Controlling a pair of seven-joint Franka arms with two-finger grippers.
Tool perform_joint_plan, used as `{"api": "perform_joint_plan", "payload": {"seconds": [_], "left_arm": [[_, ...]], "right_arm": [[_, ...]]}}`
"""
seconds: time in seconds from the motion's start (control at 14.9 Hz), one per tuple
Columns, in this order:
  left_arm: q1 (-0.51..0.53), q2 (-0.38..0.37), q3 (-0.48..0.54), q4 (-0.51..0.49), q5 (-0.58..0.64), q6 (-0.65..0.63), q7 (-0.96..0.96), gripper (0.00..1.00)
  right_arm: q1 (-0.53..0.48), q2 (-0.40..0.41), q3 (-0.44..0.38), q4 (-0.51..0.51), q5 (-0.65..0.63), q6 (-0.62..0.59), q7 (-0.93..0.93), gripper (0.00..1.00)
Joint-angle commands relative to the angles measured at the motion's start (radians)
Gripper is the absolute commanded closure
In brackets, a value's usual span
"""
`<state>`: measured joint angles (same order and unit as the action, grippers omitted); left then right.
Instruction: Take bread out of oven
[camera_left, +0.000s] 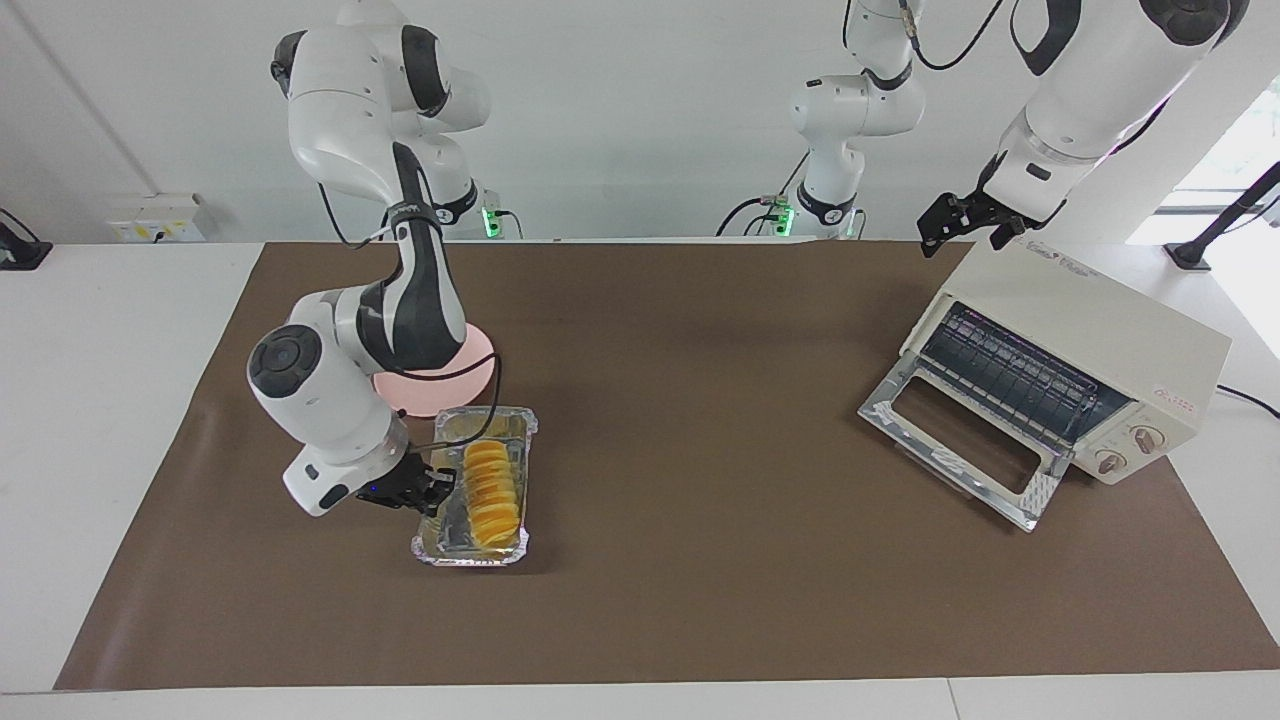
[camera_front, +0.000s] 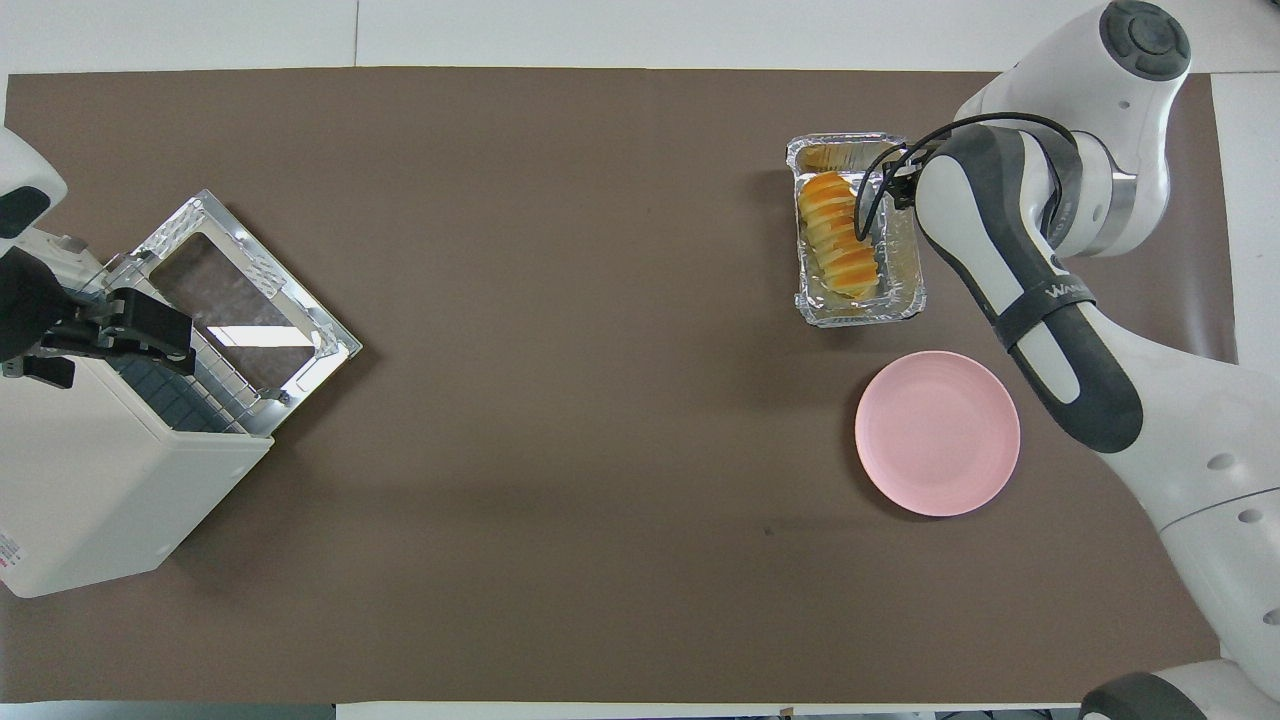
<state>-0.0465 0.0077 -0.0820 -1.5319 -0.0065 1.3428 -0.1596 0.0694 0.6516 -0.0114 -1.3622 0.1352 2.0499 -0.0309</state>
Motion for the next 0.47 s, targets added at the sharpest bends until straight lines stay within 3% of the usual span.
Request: {"api": "perform_joint_plan", "payload": {"seconds": [0.0,0.4], "left_arm": [[0.013,-0.035,-0.005,-0.042,-0.015,0.022,0.003,0.00],[0.013,-0.035,-0.005,-0.040,-0.015,0.022,0.002,0.00]], "right_arm": [[-0.014,0.028,0.005,0.009,-0.026,0.056,-0.044,1.00],[-0.048,0.026,0.005,-0.021,-0.092,0.101,-0.055,1.00]]}}
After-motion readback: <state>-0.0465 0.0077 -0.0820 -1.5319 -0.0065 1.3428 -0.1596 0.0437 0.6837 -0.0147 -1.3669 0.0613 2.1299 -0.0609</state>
